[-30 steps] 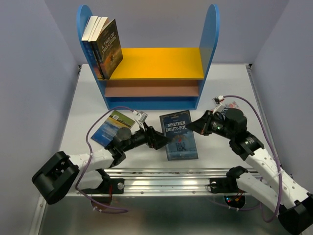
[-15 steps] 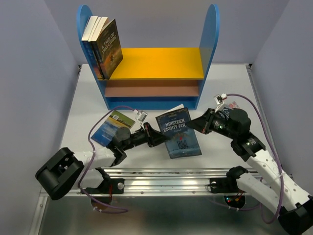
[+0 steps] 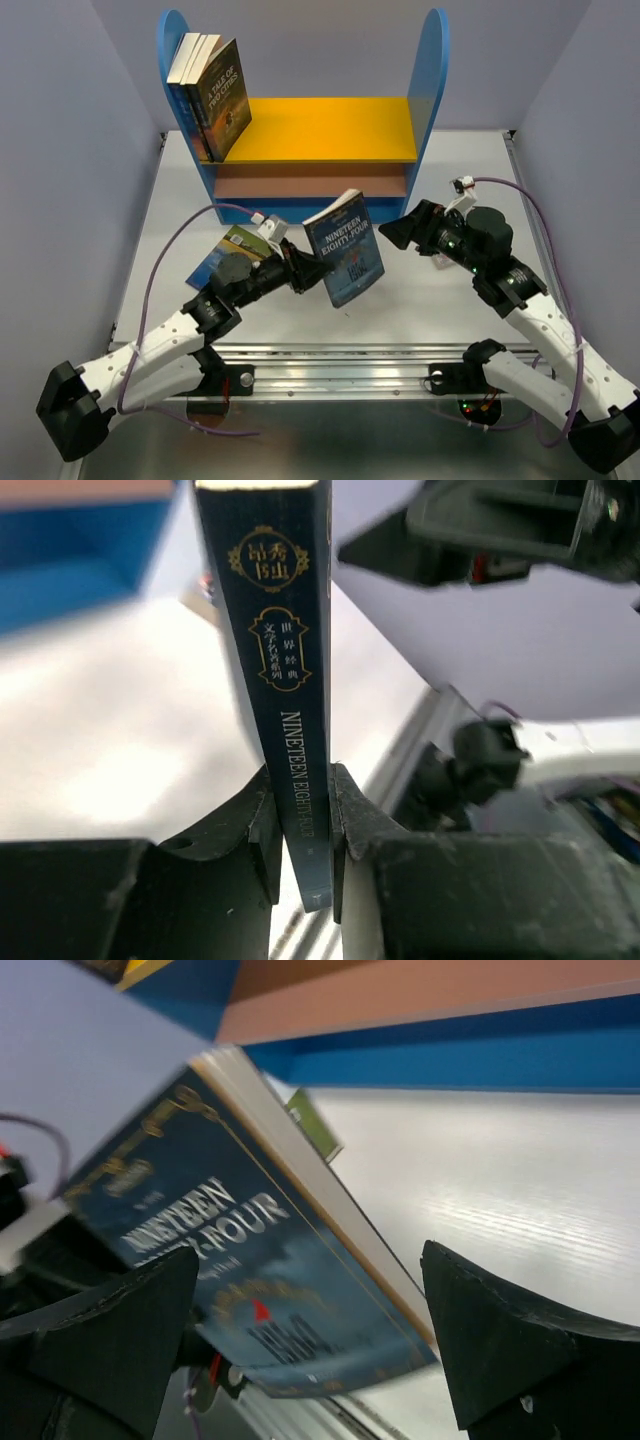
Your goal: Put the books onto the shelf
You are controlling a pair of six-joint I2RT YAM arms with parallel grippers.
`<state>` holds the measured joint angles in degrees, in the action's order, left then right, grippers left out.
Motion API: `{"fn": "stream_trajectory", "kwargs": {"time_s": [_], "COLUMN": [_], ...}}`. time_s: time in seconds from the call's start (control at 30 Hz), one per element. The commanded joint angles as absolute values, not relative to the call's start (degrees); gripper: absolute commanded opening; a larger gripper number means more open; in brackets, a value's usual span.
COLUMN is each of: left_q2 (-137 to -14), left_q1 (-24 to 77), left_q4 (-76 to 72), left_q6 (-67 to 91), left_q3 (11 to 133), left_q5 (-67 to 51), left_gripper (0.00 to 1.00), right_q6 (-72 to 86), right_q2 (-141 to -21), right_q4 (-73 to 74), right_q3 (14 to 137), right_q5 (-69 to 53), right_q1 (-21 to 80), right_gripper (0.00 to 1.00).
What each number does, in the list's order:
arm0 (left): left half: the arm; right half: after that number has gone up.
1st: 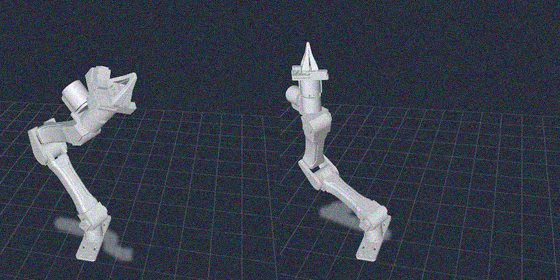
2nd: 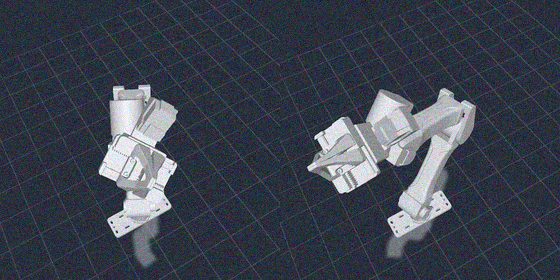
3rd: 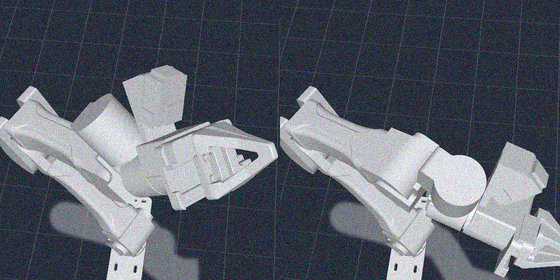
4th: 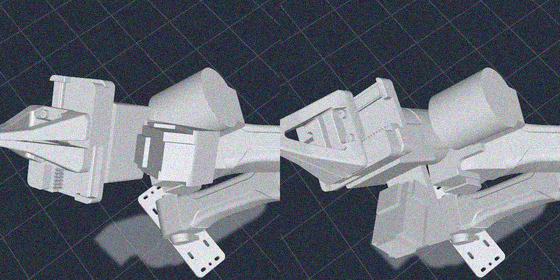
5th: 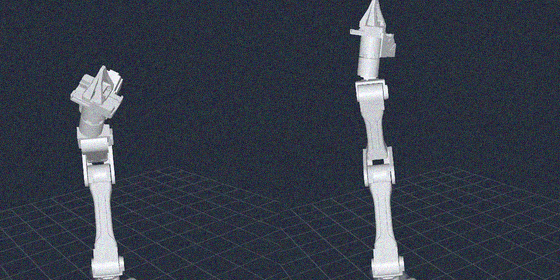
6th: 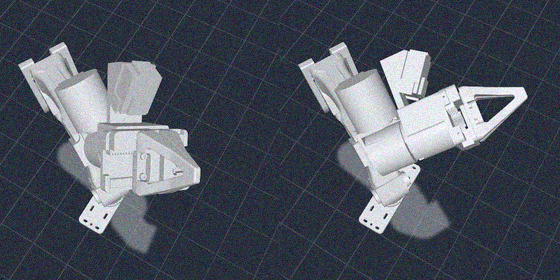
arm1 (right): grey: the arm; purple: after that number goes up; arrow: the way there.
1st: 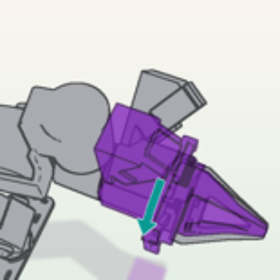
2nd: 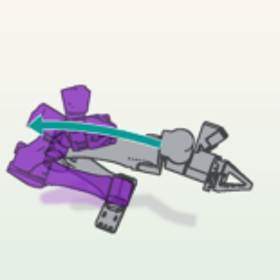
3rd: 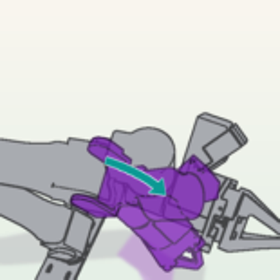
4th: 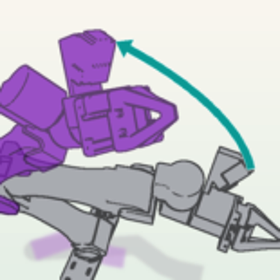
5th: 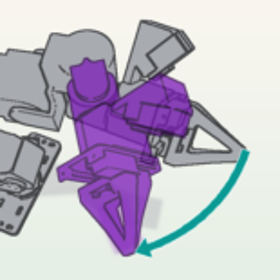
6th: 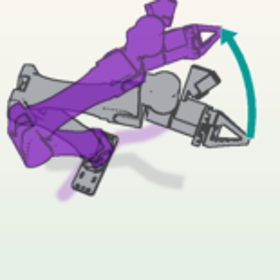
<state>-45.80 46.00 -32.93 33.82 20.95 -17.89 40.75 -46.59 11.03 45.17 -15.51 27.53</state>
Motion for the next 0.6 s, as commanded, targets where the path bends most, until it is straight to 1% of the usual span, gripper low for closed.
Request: {"fn": "stream_trajectory", "kwargs": {"time_s": [0.0, 0.1, 0.2, 0.23, 0.3, 0.33, 0.5, 0.57], "left_q2": [-40.78, -40.43, -40.78, -41.04, -41.74, -43.40, -51.66, -53.43], "left_q1": [46.23, 46.67, 46.93, 47.02, 47.02, 47.11, 47.02, 46.93], "left_q4": [-24.89, -19.35, -17.93, -18.10, -19.07, -19.42, -20.48, -21.88], "left_q6": [20.33, 13.92, 8.89, 5.05, 1.51, -4.07, -17.73, -21.52], "left_q3": [35.14, 44.70, 49.91, 52.71, 55.62, 58.68, 68.01, 68.90], "left_q5": [-3.62, 5.94, 9.57, 11.15, 16.31, 17.83, 27.13, 29.52], "left_gripper": [0.00, 0.00, 0.00, 0.00, 0.00, 0.00, 0.00, 0.00], "right_q6": [37.53, 36.48, 35.95, 35.77, 35.42, 35.33, 34.54, 34.37], "right_q2": [-45.80, -44.83, -44.56, -44.56, -44.56, -44.56, -44.83, -44.74], "right_q4": [16.43, 16.61, 17.14, 17.23, 17.40, 17.40, 17.49, 17.58], "right_q3": [49.13, 48.43, 47.99, 47.64, 47.37, 47.37, 48.08, 48.25], "right_q5": [-1.77, -0.26, 1.57, 2.10, 2.55, 2.81, 2.81, 2.99], "right_q1": [27.42, 27.42, 27.42, 27.42, 27.42, 27.42, 27.42, 27.42], "right_gripper": [1.00, 1.00, 1.00, 1.00, 1.00, 1.00, 1.00, 1.00]}}
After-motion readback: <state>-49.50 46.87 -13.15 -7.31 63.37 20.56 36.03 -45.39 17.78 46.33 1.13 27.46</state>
